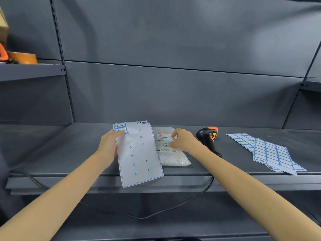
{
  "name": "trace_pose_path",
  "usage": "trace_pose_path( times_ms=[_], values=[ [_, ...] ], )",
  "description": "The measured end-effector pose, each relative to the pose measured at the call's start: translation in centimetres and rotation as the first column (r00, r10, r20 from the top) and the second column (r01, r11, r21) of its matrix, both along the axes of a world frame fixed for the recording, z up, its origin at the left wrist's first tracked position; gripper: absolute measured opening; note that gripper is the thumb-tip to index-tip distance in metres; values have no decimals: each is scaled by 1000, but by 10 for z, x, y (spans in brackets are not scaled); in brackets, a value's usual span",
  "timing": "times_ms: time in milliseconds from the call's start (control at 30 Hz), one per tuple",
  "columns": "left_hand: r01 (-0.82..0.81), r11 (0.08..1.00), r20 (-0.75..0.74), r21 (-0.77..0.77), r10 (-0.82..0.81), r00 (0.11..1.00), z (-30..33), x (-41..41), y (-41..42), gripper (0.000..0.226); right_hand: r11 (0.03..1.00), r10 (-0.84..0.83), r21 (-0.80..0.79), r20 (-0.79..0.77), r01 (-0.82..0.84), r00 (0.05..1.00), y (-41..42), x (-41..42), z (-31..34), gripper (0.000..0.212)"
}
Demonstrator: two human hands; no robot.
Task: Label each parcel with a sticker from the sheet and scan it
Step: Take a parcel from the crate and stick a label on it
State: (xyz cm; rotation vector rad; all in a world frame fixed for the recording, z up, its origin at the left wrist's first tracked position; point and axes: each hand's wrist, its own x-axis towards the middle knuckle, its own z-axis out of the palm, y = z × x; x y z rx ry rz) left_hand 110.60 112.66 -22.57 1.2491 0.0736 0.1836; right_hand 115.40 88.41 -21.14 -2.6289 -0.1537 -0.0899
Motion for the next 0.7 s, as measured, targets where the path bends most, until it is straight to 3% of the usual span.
trace_pose_path(
  times_ms=[133, 200, 300, 433, 500, 567, 600, 667, 700],
  values=[
    [-3, 1000, -5, -3, 3, 1000, 0, -1, 2, 20, 962, 207, -224, 239, -154, 949, -3, -5, -4, 36],
    [-7, 1000, -5, 0, 7, 1000, -1, 0, 5, 21, 911, 336, -324, 226, -254, 915, -11, -10, -6, 34],
    [-14, 1000, -4, -7, 14, 1000, -1, 0, 9, 23, 858, 390, -359, -8, -367, 921, -17, -17, -4, 49],
    [-26, 1000, -12, -13, 26, 1000, 5, -2, 8, 24, 742, 327, -471, -367, -477, 871, -20, -20, 20, 66],
    [-8, 1000, -16, -30, 8, 1000, 11, -4, 7, 22, 812, 361, -337, -352, -477, 864, -20, -20, 32, 54],
    [13, 998, -20, -59, -14, 1000, 19, -7, 6, 19, 935, 340, -56, -134, -349, 931, -20, -20, 39, 39],
    [33, 996, -19, -80, -35, 999, 24, -7, 4, 20, 949, 294, 133, -53, -285, 954, -17, -20, 42, 39],
    [97, 990, -2, -103, -98, 995, 38, -7, -4, 25, 850, 286, 481, -83, -213, 955, -10, -23, 48, 48],
    [125, 987, 10, -99, -125, 992, 45, -6, -12, 25, 792, 310, 580, -111, -192, 944, -6, -24, 51, 54]
  ],
)
